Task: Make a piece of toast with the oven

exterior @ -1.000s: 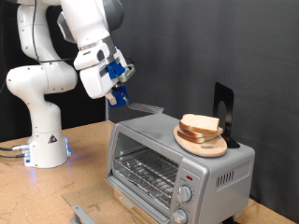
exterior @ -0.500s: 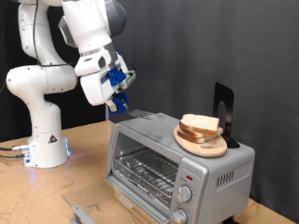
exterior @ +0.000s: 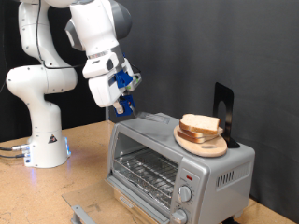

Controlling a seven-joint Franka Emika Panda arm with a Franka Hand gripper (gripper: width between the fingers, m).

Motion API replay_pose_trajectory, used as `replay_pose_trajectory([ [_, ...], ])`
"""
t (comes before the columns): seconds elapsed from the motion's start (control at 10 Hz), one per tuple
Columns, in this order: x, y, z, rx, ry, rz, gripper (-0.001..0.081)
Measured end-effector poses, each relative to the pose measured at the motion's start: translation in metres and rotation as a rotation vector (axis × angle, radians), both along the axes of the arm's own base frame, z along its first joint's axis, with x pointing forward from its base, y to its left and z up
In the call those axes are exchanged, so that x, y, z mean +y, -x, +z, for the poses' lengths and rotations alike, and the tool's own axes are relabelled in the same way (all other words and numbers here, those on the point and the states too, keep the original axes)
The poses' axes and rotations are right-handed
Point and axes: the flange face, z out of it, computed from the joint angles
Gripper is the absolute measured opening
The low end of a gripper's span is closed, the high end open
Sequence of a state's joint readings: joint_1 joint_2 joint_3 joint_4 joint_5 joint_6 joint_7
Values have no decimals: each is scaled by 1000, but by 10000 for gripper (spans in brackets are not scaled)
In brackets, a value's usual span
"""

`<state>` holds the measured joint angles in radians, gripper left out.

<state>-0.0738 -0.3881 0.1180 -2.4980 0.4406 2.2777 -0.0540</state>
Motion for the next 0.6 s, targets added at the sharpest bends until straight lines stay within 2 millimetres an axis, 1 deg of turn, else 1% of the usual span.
replay_pose_trajectory([
  [0.2, 8, 0, -2, -4, -2, 5, 264],
  [0.6, 19, -1, -4, -9, -9, -3, 265],
])
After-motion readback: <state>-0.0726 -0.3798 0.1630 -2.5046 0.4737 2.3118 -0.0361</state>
